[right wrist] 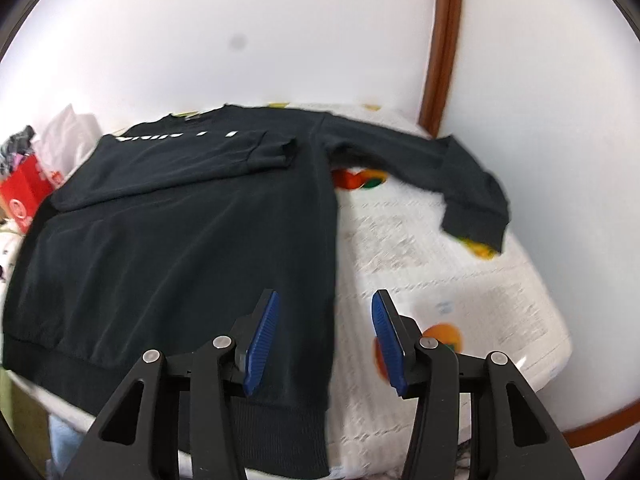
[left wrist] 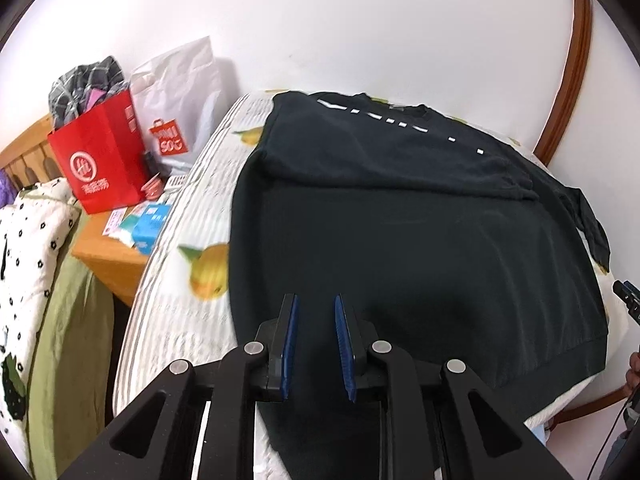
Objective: Fold small clothes
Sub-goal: 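Grasp the other sleeve cuff with the right gripper and lift it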
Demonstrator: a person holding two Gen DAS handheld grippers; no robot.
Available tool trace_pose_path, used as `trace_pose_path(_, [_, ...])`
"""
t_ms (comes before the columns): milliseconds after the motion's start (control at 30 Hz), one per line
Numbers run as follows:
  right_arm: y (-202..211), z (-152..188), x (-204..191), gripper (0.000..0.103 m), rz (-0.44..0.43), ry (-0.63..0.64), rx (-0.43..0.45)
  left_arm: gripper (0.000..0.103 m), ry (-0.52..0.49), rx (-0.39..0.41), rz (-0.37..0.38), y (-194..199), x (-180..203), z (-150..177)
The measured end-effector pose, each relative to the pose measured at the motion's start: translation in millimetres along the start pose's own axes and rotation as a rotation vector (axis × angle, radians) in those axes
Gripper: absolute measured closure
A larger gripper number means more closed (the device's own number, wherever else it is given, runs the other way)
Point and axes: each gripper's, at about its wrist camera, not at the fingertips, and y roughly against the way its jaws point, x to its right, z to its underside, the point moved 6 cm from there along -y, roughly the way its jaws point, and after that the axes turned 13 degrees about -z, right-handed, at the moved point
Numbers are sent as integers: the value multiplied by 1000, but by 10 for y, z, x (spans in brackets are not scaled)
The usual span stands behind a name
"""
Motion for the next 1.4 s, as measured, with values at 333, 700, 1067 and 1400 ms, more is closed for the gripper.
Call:
trace_pose_path(333, [-235, -150, 158, 55, 5, -40, -53, 85, -17, -9, 55, -280, 373, -378])
trace_pose_path(700, [-721, -545, 593, 42, 48, -95, -47, 77, -46, -59, 65, -720, 706, -713])
trace_pose_path(1067, [-1010, -749, 1433, 31, 212, -147, -27, 50, -47, -100, 21, -1077, 641, -765])
trace_pose_path(1400, [-1307, -572, 1909, 31, 221, -240, -116, 50, -5, -138, -3, -1204, 451, -690])
